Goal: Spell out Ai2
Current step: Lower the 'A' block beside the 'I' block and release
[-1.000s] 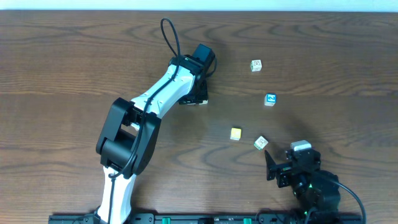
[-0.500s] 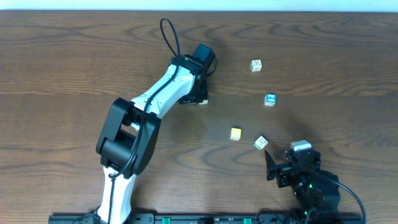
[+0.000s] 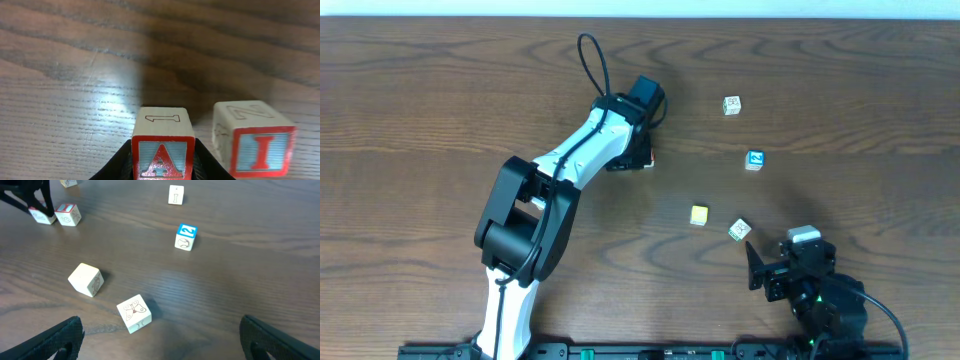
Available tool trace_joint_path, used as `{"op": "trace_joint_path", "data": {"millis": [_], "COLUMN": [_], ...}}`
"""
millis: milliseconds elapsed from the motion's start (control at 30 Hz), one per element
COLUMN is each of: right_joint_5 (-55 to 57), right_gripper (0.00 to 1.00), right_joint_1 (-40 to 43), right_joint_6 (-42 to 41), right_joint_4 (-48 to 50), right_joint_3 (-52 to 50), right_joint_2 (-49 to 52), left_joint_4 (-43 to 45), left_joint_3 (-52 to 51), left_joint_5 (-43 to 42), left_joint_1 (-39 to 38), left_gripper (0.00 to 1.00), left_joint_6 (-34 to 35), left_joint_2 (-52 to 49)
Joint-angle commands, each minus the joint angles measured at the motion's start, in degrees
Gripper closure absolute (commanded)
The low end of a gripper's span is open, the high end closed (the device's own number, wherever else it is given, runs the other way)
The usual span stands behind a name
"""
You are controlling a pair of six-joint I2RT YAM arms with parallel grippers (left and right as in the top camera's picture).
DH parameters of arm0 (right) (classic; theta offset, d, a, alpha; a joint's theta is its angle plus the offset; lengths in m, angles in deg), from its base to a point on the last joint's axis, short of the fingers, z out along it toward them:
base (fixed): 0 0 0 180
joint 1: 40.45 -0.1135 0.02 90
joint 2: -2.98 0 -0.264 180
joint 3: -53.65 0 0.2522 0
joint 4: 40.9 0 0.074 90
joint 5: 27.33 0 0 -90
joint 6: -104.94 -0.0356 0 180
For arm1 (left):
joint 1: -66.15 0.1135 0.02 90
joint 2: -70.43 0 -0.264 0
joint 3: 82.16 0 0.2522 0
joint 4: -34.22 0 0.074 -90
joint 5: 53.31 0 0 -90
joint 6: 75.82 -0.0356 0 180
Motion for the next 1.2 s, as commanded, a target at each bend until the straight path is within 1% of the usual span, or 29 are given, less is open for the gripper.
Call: {"op": "trace_joint_path", "data": {"millis": [0,633,767,933,967,1033,1167], "right_joint_5": [-0.4,-0.4,-0.4,-0.4,-0.4,-0.4,-0.4], "right_gripper": [0.01,0.01,0.01,0.01,0.01,0.01,0.01], "right_joint_1": [0.4,0.4,0.4,0.4,0.4,0.4,0.4], "right_joint_6": [-0.1,-0.1,-0.1,-0.1,-0.1,-0.1,-0.1], "right_joint_4": [-0.1,-0.1,-0.1,-0.1,-0.1,-0.1,-0.1], "right_joint_3": [-0.7,-0.7,-0.7,-0.7,-0.7,-0.7,-0.7], "right_joint_2": [-0.3,-0.3,-0.3,-0.3,-0.3,-0.3,-0.3], "left_joint_4": [0.2,1.7,2.2,2.2,2.2,2.2,2.2], "left_joint_3": [-0.3,-0.3,-0.3,-0.3,-0.3,-0.3,-0.3], "left_joint_5": [1.0,0.9,0.8,0.9,0.9,0.9,0.9], "left_joint_1": [0.3,0.3,0.2,0.2,0.2,0.3,0.2], "left_gripper": [0.94,0.94,0.94,0.93,0.9,0.8,0.63], "left_joint_6": [-1.0,-1.3,-4.3,-4.3,-4.3,-4.3,-4.3], "left_joint_2": [-1.1,-1.1,-1.1,-1.1,-1.1,-1.1,-1.1]}}
